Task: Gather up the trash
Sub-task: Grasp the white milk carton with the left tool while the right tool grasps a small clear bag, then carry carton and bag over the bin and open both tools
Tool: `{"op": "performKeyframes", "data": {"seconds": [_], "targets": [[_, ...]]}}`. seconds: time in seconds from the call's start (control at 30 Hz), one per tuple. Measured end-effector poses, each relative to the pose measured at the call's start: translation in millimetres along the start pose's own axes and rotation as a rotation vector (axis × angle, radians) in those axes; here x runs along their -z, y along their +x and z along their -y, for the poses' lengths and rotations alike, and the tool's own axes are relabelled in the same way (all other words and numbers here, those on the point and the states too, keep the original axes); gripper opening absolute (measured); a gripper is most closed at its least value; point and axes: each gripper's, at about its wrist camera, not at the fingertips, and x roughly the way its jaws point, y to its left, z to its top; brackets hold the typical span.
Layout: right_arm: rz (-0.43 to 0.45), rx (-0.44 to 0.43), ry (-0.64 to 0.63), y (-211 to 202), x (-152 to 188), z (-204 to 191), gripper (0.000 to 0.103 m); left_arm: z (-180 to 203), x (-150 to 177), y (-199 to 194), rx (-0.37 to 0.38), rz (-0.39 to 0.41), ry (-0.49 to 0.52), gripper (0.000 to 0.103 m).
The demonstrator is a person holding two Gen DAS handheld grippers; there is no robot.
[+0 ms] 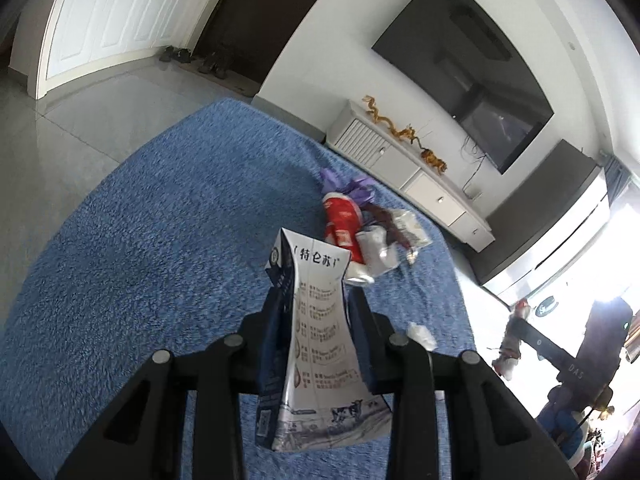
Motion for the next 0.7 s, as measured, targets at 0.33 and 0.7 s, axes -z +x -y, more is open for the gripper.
{"op": "performKeyframes", "data": {"seconds": [0.33,0.7], "targets": [[0.152,0.119,0.105,-94.4,13.7,76.0,0.013,116.9,-9.5,19.3,0.107,-0.028,0.162,0.031],[0.179,0.354,0.311,-161.6,71.8,227.6,0.013,341.8,51.4,153.5,0.318,-0.276,0.423,0.031]]}}
